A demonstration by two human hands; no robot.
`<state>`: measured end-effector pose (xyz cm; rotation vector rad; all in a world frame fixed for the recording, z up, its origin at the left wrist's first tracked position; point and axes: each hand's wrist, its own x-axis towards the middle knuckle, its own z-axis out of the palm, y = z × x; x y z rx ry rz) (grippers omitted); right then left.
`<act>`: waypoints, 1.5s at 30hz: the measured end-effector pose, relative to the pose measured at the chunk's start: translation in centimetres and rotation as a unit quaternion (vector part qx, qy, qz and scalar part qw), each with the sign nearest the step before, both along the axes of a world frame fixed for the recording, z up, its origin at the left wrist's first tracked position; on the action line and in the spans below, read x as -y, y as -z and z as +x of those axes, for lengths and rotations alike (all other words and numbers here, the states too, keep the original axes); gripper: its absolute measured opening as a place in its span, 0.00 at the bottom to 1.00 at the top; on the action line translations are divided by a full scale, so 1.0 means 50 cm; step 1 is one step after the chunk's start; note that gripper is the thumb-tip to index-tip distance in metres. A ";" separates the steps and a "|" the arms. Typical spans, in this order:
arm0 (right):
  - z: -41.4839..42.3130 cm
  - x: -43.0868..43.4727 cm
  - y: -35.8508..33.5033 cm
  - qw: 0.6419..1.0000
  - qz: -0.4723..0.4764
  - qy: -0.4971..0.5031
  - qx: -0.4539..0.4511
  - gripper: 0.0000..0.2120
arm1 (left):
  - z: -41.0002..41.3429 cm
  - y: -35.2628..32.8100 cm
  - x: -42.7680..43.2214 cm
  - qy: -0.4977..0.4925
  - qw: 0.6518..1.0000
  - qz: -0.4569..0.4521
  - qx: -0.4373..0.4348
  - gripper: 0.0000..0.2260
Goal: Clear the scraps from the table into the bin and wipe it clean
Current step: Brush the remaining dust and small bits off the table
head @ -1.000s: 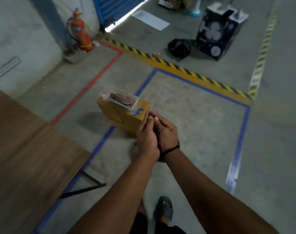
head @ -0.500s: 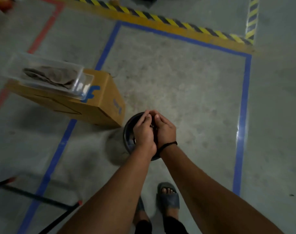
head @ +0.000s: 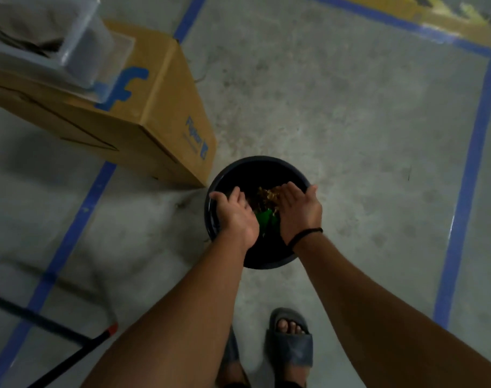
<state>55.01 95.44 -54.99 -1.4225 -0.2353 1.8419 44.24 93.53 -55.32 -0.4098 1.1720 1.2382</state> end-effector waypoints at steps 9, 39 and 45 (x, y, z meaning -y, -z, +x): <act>0.001 0.067 -0.027 0.748 0.303 -0.507 0.304 0.31 | -0.001 -0.115 0.010 -0.042 0.993 0.021 0.107 0.40; -0.424 0.449 -1.114 0.790 0.311 -0.523 -0.072 0.53 | -0.308 -1.167 0.643 -0.364 0.873 0.207 -0.252 0.31; -0.597 0.723 -1.169 0.731 0.299 -0.600 -0.132 0.40 | -0.440 -1.181 0.951 -0.522 0.776 0.156 -0.316 0.24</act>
